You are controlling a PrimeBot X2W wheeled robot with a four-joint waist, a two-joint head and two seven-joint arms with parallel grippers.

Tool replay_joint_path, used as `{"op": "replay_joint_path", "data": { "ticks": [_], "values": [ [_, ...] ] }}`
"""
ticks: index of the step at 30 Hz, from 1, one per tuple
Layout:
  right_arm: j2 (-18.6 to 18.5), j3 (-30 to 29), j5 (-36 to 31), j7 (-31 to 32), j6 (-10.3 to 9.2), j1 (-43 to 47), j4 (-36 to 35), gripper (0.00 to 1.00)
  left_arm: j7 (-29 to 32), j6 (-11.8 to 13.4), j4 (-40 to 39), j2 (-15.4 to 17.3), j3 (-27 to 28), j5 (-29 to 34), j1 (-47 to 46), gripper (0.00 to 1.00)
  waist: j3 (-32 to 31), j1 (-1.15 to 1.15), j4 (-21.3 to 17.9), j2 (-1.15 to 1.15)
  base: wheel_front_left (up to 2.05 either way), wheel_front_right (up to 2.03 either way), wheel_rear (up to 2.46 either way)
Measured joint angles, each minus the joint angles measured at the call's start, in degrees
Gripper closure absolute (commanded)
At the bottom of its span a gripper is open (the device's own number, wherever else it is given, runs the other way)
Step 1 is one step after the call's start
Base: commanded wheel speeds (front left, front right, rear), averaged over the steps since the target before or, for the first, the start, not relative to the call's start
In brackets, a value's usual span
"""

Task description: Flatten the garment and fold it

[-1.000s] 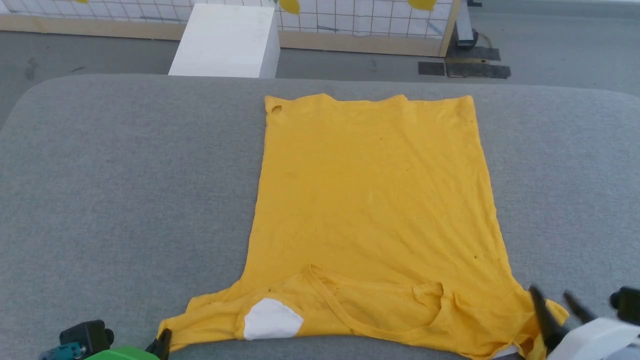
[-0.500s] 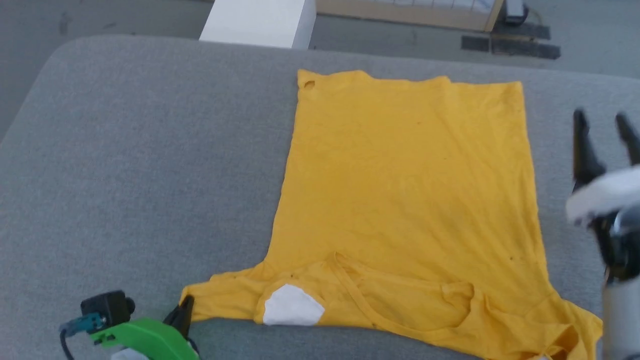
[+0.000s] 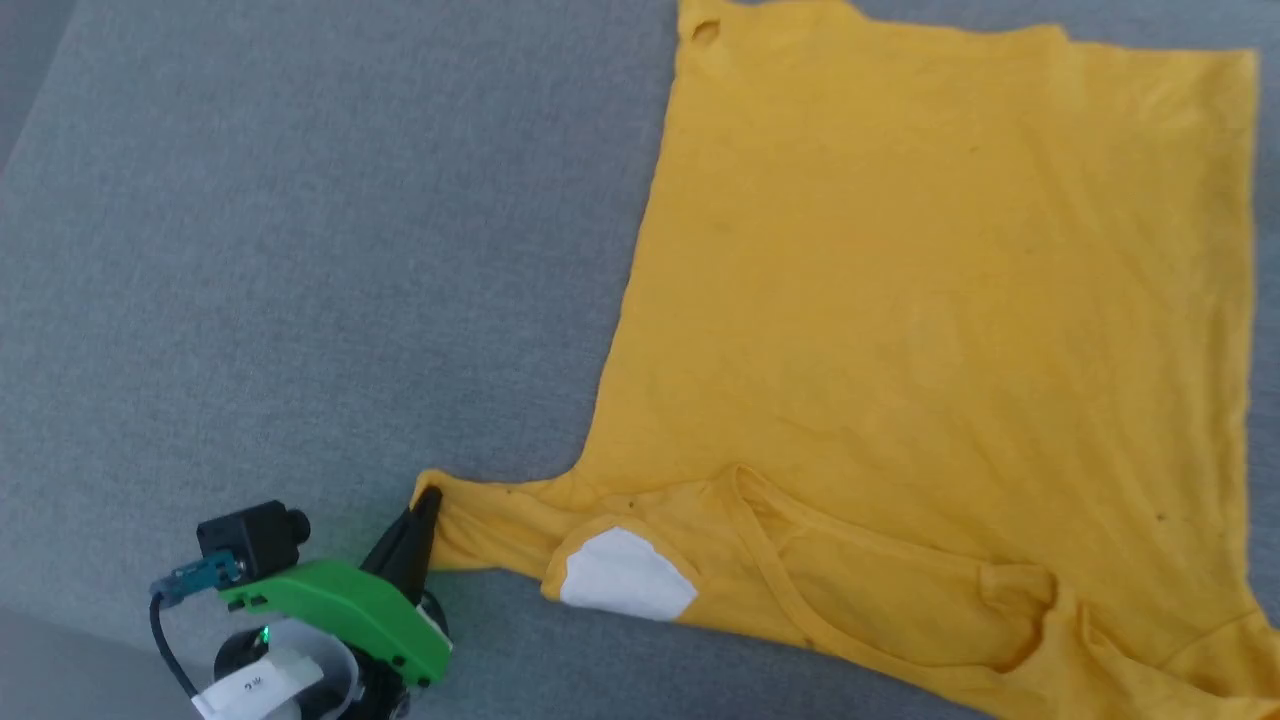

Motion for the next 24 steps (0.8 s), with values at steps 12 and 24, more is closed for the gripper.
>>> {"op": "replay_joint_path", "data": {
  "ticks": [12, 24],
  "values": [
    [-0.27, -4.56, -9.04, 25.72, 0.0, -5.84, -2.99, 0.11, -3.8, -3.91, 1.19, -1.75, -1.72, -1.02, -4.0, 1.0, 9.12, 0.0, 5.15, 0.0, 0.0, 0.0, 0.0],
    [2.08, -5.8, -6.27, 11.26, 0.0, 3.33, -10.92, 1.0, -5.02, -4.5, 3.5, -2.48, -2.27, -1.33, -5.14, 1.0, 7.84, 0.0, 7.0, 0.0, 0.0, 0.0, 0.0]
  ]
}}
